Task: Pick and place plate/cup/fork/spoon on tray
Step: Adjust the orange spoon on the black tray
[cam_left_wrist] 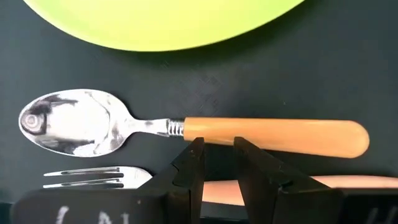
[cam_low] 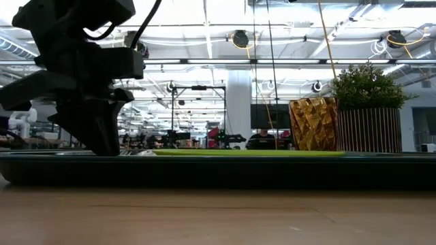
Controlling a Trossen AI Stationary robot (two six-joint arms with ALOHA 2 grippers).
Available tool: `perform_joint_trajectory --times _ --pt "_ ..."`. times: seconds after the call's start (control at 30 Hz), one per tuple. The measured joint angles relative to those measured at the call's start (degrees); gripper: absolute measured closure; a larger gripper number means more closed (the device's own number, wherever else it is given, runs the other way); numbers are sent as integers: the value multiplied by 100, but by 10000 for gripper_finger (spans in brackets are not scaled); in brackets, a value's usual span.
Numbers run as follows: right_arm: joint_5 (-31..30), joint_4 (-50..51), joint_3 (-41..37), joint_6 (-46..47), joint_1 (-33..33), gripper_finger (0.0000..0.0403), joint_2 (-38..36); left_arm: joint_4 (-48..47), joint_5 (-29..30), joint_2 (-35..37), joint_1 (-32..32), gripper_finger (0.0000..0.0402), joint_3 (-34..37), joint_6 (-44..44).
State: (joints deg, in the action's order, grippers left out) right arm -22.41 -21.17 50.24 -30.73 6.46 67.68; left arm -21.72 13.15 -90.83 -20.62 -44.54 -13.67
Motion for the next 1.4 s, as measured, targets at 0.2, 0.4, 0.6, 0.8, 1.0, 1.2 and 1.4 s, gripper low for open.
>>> perform_joint_trajectory --times 0.2,0.4,0.6,0.8,1.0,1.2,1.4 --pt "0 0 0 1 0 296 0 178 -2 -2 -73 311 21 -7" --pt "2 0 0 1 0 296 0 295 -2 -2 -150 311 21 -26" --pt "2 0 0 1 0 296 0 559 -2 -2 -160 311 21 -45" --pt "2 1 0 3 2 296 0 305 -2 -2 -160 311 21 56" --pt "4 0 0 3 2 296 0 -36 -32 -2 -160 311 21 271" --pt "4 0 0 3 2 296 0 -44 -105 -2 -153 312 21 417" --pt "4 0 0 3 2 296 0 430 -92 -197 -153 311 21 420"
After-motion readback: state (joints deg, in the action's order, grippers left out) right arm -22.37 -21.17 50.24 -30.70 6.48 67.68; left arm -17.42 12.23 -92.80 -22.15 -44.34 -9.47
